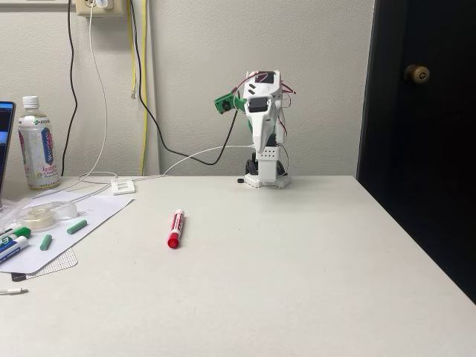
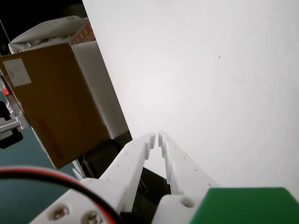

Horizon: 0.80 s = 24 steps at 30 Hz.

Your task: Pick up the red marker.

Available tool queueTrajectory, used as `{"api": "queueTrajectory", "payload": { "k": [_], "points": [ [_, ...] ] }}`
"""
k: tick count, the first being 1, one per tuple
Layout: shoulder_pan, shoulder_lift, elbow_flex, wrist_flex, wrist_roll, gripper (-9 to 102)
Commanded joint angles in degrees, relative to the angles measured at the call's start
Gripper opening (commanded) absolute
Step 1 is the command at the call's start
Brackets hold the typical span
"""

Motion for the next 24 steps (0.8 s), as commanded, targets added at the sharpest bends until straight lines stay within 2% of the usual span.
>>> {"api": "queueTrajectory", "payload": {
  "k": [1,18,21,24],
  "points": [
    [1.0,-4.3,-9.9,3.5,2.2,0],
    [5.3,-13.3,-16.3,1.1,9.1,0],
    [5.9,-19.8,-23.2,6.2,10.2,0],
    [8.3,-27.2,-32.9,16.3,13.9,0]
  ]
}}
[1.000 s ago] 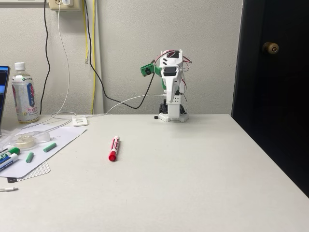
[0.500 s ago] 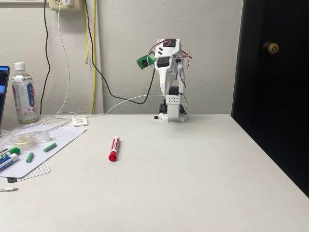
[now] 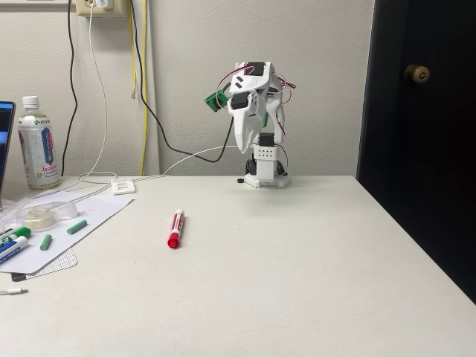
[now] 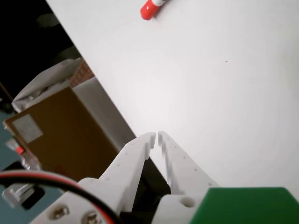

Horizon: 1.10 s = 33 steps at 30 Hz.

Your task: Pick up the red marker.

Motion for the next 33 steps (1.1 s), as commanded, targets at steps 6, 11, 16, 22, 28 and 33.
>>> {"api": "queueTrajectory", "payload": {
  "k": [6,11,16,22,28,33],
  "points": [
    [2.0,-3.9,-9.2,4.0,6.8,0],
    [4.0,-4.0,-9.8,3.4,7.6,0],
    [5.4,-3.6,-10.0,6.4,14.9,0],
    [6.6,-5.1,-10.0,9.4,20.3,0],
    [8.9,-7.3,-10.0,11.2,25.1,0],
    [10.5,-9.8,-10.0,12.6,28.1,0]
  ]
}}
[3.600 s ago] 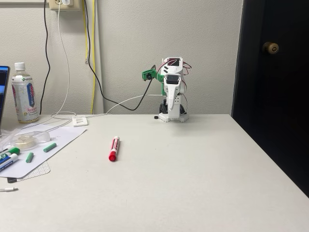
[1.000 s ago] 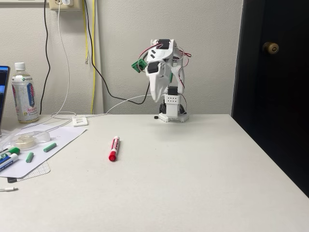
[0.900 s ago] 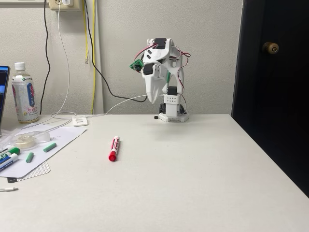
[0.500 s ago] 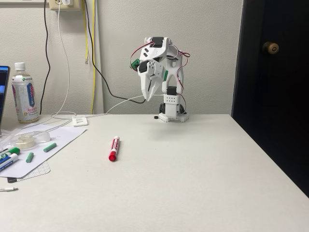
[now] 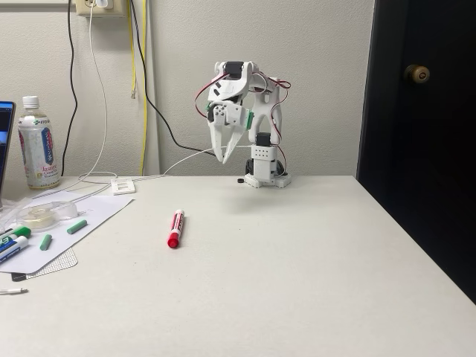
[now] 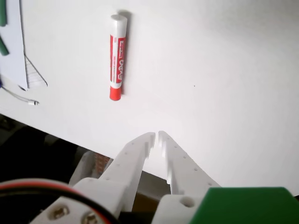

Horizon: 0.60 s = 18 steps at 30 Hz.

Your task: Pick up the red marker.

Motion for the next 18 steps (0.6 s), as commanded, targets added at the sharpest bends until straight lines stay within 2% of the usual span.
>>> {"api": "queueTrajectory", "payload": {
  "k": [1,18],
  "points": [
    [1.1,-1.4,-2.9,1.0,1.5,0],
    [2.1,-6.1,-4.0,6.5,7.0,0]
  ]
}}
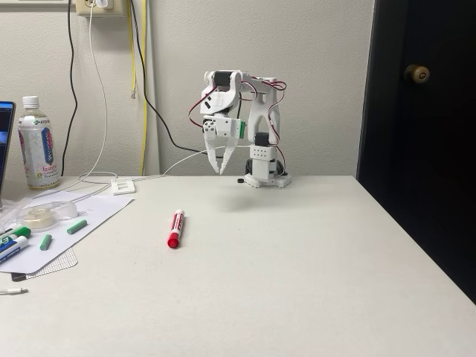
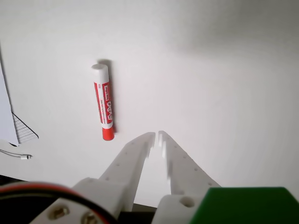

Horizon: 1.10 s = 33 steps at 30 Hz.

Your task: Pick up the red marker.

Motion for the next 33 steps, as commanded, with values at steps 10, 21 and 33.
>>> {"api": "queueTrajectory", "payload": {
  "k": [10,21,33],
  "points": [
    [-1.9,-2.2,-2.5,-2.0,5.8,0],
    [0.0,-6.4,-2.5,-11.6,0.2,0],
    [1.8,-17.6,-19.0,-13.1,-6.4,0]
  ]
}}
